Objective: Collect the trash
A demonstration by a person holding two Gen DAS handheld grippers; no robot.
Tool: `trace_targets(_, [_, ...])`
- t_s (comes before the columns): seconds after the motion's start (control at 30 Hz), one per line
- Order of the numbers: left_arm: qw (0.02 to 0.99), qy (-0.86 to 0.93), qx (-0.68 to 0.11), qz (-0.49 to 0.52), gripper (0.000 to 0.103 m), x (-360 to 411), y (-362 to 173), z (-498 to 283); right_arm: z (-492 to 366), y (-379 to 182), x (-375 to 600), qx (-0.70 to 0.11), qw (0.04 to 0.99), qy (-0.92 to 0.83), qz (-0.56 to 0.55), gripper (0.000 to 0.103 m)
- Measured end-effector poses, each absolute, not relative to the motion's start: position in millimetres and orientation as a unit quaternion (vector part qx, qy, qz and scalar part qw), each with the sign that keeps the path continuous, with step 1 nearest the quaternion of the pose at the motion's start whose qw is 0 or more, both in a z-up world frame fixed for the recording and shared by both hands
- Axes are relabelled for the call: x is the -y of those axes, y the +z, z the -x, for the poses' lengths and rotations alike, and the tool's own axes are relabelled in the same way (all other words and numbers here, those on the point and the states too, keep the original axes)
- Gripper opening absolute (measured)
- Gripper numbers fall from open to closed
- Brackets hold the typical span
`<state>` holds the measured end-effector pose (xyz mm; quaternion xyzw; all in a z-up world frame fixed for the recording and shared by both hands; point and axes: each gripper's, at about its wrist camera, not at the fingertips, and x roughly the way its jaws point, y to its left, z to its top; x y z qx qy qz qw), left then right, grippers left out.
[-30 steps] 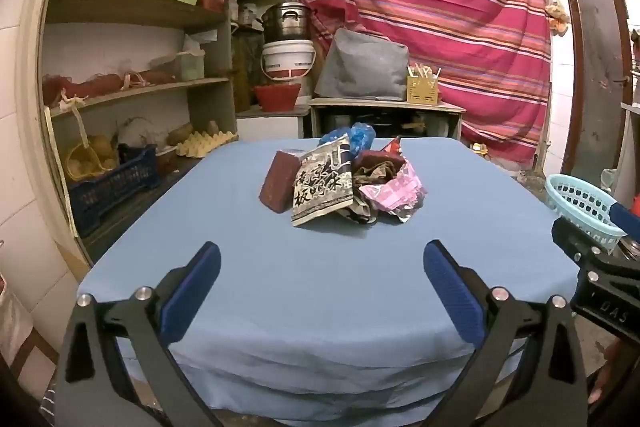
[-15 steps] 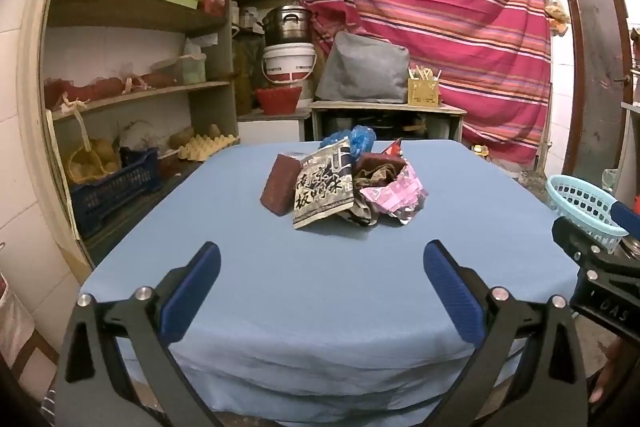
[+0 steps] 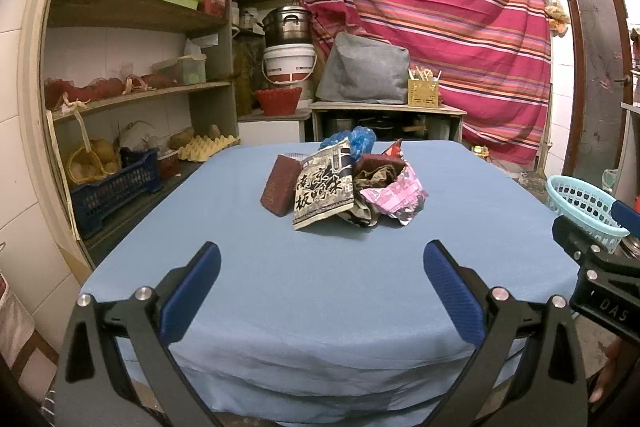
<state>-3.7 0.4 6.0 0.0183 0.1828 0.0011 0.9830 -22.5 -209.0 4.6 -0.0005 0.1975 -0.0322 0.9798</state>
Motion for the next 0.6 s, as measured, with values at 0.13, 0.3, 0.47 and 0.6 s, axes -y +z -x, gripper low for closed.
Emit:
trace_targets(0.13, [0.983,0.001,-0.182,-0.019,0.099,-0.7,5.9,3.8,22.6,4.7,208.4,-0.197,0.980,-0.032,0.000,0.099])
trace_targets(0.3, [0.983,0.001,-0.181,-0.019,0.099,-0.8,6.0,3.7,22.3,6.4,208.7,-0.195,0.980,-0.033,0.002,0.099])
trace_targets(0.47, [0.983,0.001,-0.181,-0.019,0.099,-0.9,5.8,3.9,22.7,5.9,208.7,-0.195,0.980,-0.033,0.001,0.099])
trace_targets(0.6, [0.983,0.002,-0.181,-0.019,0.099,-1.1,5.9,3.7,22.8,8.1,209.9,-0.195,0.980,-0.033,0.002,0.099])
